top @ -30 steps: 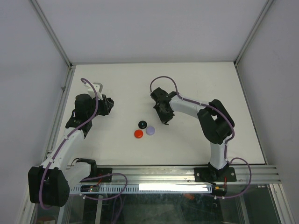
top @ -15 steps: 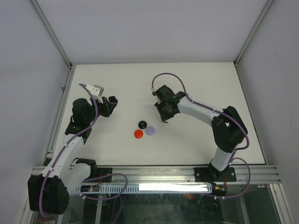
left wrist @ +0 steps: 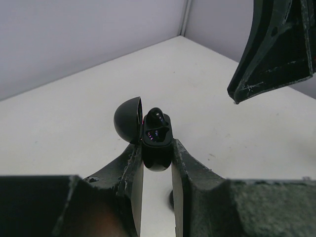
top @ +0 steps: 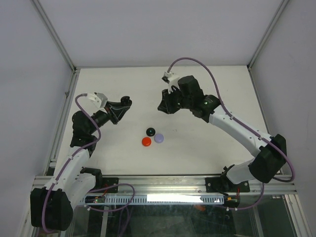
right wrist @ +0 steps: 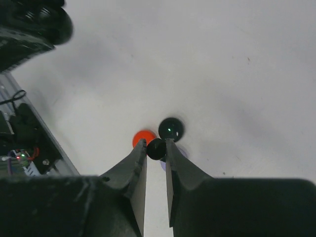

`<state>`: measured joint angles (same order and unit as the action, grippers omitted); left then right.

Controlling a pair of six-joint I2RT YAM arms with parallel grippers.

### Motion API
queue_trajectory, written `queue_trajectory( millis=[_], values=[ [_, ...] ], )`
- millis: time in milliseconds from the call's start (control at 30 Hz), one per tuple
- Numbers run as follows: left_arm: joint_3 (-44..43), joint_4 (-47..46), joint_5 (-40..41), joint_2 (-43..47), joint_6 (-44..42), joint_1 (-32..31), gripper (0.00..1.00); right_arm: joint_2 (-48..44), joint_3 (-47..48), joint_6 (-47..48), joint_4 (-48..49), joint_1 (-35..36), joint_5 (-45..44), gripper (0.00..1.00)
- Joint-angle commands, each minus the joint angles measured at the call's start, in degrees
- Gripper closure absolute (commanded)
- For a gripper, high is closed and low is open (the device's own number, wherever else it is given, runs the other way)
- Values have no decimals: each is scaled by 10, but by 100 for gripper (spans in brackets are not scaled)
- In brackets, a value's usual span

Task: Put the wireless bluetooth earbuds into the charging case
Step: Pick up the earbud from the center of the board, then place the earbud in the charging case.

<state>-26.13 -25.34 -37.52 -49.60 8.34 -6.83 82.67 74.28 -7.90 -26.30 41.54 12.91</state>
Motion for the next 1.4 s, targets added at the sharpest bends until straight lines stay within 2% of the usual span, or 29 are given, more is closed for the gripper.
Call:
queue_trajectory(
  millis=[0,200,433,600,1367],
  values=[
    [15,-145,-36,8,36,-17,100,-50,12,-28,128,0,80,98],
    [30,-204,-31,-1,11,-61,100,-78,-15,-64,224,1,140,99],
    [62,-293,-25,-1,-72,-118,98,-102,-54,-112,342,13,192,100],
    [66,-344,-34,-19,-61,-124,96,-96,-60,-131,387,36,208,100],
    [73,-418,-61,-32,-39,-136,96,-47,-71,-180,456,63,205,100]
  ],
)
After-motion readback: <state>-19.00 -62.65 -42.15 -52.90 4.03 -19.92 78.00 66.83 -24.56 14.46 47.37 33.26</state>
